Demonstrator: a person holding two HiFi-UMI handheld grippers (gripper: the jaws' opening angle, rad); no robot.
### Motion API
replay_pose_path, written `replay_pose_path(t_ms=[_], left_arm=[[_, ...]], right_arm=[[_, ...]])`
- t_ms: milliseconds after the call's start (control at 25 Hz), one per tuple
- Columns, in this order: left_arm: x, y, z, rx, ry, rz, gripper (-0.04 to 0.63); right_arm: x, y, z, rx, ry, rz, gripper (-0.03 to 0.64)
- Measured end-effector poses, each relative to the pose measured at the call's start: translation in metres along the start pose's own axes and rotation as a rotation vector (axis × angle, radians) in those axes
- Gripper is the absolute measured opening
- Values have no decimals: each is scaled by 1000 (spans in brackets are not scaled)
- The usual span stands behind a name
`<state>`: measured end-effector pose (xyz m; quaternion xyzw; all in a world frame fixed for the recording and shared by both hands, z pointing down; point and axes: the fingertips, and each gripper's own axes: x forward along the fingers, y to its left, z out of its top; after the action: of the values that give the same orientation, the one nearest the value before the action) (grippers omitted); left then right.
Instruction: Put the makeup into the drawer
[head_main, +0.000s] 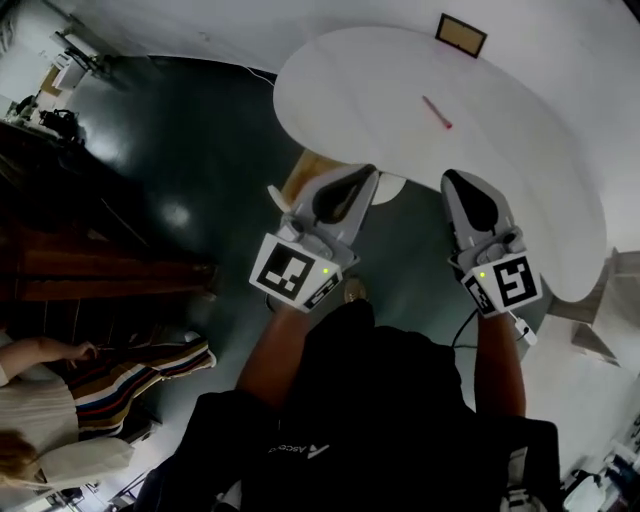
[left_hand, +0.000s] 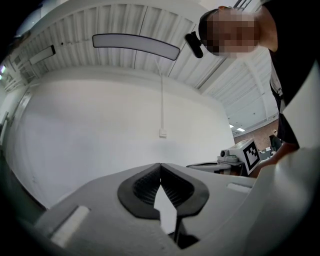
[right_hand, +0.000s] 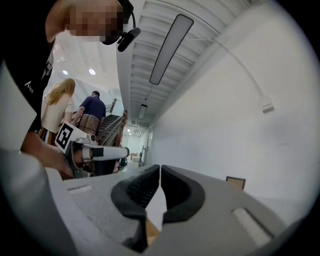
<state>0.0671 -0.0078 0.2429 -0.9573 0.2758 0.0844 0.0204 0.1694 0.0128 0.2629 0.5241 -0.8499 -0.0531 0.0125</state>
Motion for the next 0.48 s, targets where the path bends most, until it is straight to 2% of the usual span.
replay_pose_path(t_ms=[280, 480], left_arm=[[38, 58, -15, -7, -9, -54, 11], [63, 80, -28, -19, -4, -63, 11]], right_arm=[[69, -40, -41, -10, 124, -26, 38], [99, -81, -82, -47, 290, -44, 74]])
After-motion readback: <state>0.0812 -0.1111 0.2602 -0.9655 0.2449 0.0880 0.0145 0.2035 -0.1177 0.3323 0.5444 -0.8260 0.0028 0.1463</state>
